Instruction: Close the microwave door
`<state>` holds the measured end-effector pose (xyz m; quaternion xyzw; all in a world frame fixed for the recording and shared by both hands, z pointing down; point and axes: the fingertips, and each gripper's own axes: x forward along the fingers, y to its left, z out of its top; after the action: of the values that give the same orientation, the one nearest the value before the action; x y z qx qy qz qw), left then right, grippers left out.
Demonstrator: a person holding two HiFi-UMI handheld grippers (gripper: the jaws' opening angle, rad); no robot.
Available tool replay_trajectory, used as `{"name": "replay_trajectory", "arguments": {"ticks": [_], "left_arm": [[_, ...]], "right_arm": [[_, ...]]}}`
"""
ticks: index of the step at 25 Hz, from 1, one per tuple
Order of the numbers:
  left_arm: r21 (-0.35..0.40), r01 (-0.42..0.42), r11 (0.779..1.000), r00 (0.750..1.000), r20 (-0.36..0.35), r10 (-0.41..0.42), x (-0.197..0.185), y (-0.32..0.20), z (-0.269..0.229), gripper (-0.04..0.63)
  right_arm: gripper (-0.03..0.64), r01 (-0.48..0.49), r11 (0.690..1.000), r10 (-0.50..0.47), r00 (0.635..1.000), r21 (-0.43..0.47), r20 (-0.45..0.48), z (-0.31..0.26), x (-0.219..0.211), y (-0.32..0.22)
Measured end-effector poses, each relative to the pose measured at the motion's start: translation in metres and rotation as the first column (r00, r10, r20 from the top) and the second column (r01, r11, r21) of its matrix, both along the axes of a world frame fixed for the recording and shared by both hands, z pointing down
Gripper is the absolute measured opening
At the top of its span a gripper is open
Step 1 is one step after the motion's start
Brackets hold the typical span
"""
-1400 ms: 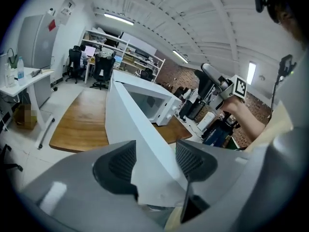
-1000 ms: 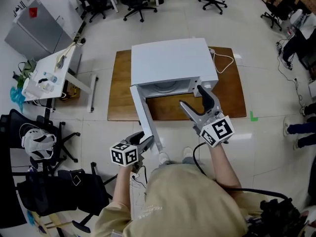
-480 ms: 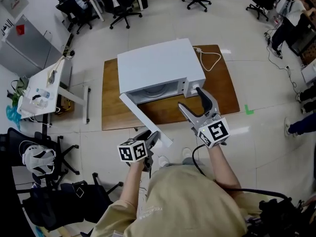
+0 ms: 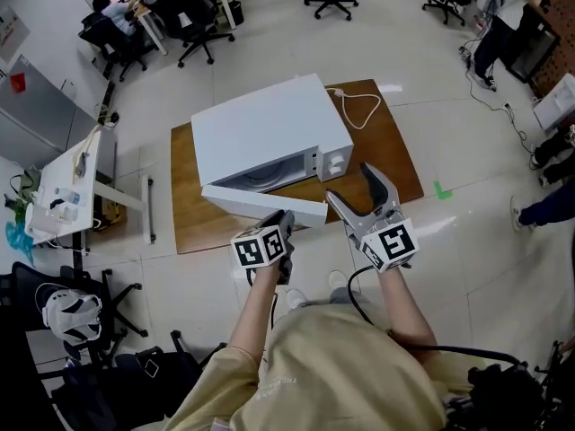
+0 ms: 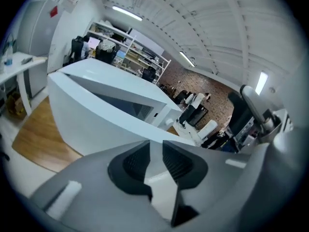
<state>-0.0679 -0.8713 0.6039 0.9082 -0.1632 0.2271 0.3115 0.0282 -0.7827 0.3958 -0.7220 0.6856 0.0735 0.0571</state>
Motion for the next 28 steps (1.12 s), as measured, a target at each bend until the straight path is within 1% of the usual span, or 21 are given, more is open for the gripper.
{"name": "replay_trajectory", "arguments": {"ticks": [1,2,4,6,11,12,13,14,16,19,22,24,26,28], "left_arm": [[0.047,-0.006,0.999,0.999,0.042,0.004,0.005,-0.008,0.003,0.043],[0.095,-0.016,0.995,0.997,0.074,0.009,0.012,-0.016,0.003,0.025],[0.163,-0.036,0.986,0.994,0.109,0.018,0.027,-0.033,-0.004,0.025],[0.202,-0.043,0.978,0.992,0.128,0.017,0.041,-0.049,-0.007,0.026],[0.297,-0.062,0.953,0.984,0.178,0.009,0.078,-0.078,0.011,0.026],[0.305,-0.079,0.949,0.981,0.193,0.019,0.084,-0.083,0.012,0.025],[0.304,-0.098,0.948,0.977,0.210,0.033,0.089,-0.087,0.012,0.003],[0.301,-0.112,0.947,0.974,0.224,0.044,0.093,-0.090,0.012,0.002],[0.313,-0.115,0.943,0.970,0.239,0.039,0.099,-0.094,0.015,0.002],[0.336,-0.061,0.940,0.978,0.209,-0.011,0.102,-0.100,0.021,0.002],[0.343,-0.017,0.939,0.983,0.176,-0.046,0.108,-0.107,0.022,0.002],[0.334,0.012,0.943,0.985,0.159,-0.069,0.111,-0.115,0.022,0.002],[0.321,0.023,0.947,0.985,0.155,-0.076,0.115,-0.116,0.023,0.002],[0.347,0.008,0.938,0.984,0.162,-0.069,0.117,-0.115,0.024,0.002]], "right_arm": [[0.348,-0.010,1.000,0.010,1.000,-0.003,0.004,0.000,0.004,0.000],[0.348,-0.020,1.000,0.020,1.000,-0.006,0.006,-0.002,0.008,-0.001],[0.348,-0.036,0.999,0.036,0.999,-0.012,0.008,-0.009,0.013,-0.005],[0.348,-0.045,0.999,0.045,0.999,-0.017,0.011,-0.014,0.018,-0.009],[0.348,-0.060,0.998,0.061,0.998,-0.036,0.031,0.002,0.035,-0.009],[0.348,-0.063,0.997,0.065,0.997,-0.041,0.035,0.000,0.037,-0.013],[0.348,-0.067,0.997,0.069,0.997,-0.047,0.039,-0.002,0.039,-0.018],[0.348,-0.071,0.996,0.073,0.996,-0.054,0.042,-0.005,0.041,-0.024],[0.347,-0.078,0.995,0.081,0.996,-0.064,0.047,-0.005,0.046,-0.032],[0.347,-0.090,0.993,0.094,0.994,-0.073,0.057,0.004,0.057,-0.036],[0.347,-0.104,0.992,0.110,0.992,-0.077,0.067,0.008,0.068,-0.039],[0.347,-0.104,0.992,0.110,0.991,-0.076,0.072,0.009,0.070,-0.042],[0.347,-0.100,0.992,0.105,0.992,-0.074,0.069,0.007,0.070,-0.044],[0.347,-0.096,0.993,0.100,0.993,-0.071,0.064,0.005,0.071,-0.046]]}}
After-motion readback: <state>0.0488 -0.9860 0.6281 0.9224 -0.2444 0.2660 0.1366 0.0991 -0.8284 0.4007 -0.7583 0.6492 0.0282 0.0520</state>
